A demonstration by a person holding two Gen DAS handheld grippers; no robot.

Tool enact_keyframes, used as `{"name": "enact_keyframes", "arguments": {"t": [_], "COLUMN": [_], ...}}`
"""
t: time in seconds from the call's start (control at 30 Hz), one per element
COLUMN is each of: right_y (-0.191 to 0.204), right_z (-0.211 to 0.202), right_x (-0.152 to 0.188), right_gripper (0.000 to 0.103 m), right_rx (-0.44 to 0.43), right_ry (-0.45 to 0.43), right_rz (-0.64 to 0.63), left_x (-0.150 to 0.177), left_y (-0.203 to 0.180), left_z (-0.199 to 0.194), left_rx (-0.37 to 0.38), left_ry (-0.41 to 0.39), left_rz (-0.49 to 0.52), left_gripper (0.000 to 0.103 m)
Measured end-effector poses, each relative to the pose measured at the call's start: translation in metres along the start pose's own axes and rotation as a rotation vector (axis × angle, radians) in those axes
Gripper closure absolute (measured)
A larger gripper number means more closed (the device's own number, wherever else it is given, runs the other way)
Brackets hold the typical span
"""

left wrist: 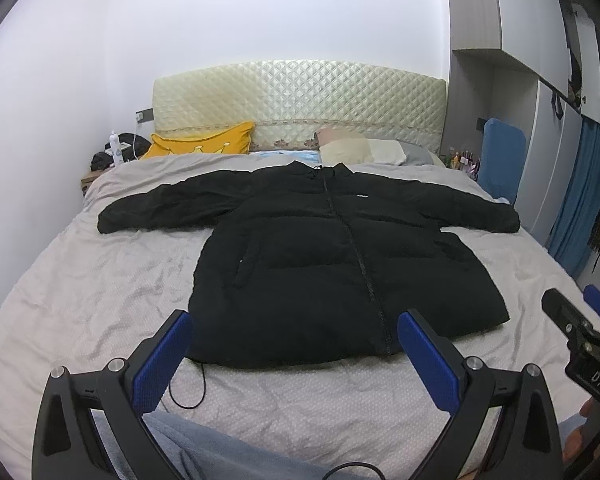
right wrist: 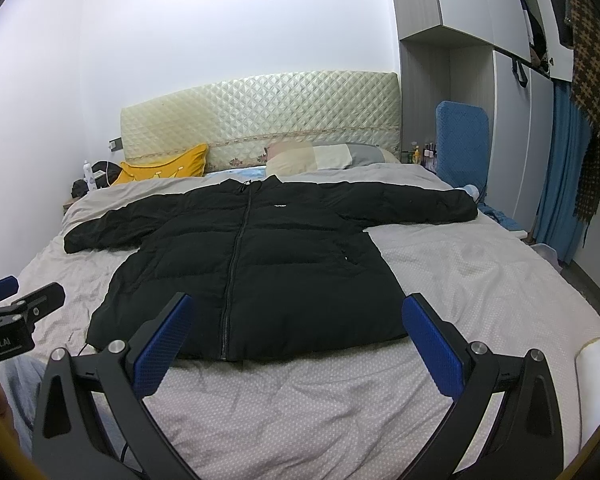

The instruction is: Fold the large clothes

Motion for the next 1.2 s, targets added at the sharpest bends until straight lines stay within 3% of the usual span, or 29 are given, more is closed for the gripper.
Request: {"name": "enact_keyframes", "arguments": {"t": [0.13,0.43,0.87,1.03,1.1,1.2], "right_y": [-0.001,0.000,-0.001,-0.008,-0.013,-0.020], "right_z": [0.000,-0.008,-0.003,0.000,0.006,0.020], "right_x": [-0.001,-0.016,-0.042,-0.060,-0.069,-0.079], "right_gripper": [0.000,0.000,0.000,0.000,0.000,0.000], "right_rx": [0.022,-0.044,-0.060,-0.104,-0.065,-0.062], "right_ry": [-0.001,-0.040,-0.048,-0.118,-0.144,-0.149], "right_rz": [-0.007,0.044,0.068,0.115,0.106,0.095], "left_x": [-0.004,-0.024,-0.064,-0.079,-0.087,-0.101], "left_y": [0.001,0.007,-0.002,-0.009,-0.012,-0.008], "left_z": [-0.001,-0.012,-0.015,0.002,0.018,0.044], "left_rx": [0.001,0.016,0.066,0.164,0.205,0.167], "left_ry": [-0.001,-0.051,-0.088,-0.071,-0.048,-0.046], "left_rz": [0.004,0.019,0.020,-0.005,-0.001,0.013], "left_gripper": [0.000,0.000,0.000,0.000,0.000,0.000]}}
Point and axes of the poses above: each gripper's, at about its wrist camera, not at the fingertips, and z roughly the way its jaws point, y to its left, x to its underside, the point moved 9 cm from there along z, roughly the way its jaws point, and after that the axes turned 1 degree about -z, right-handed, at the moved point
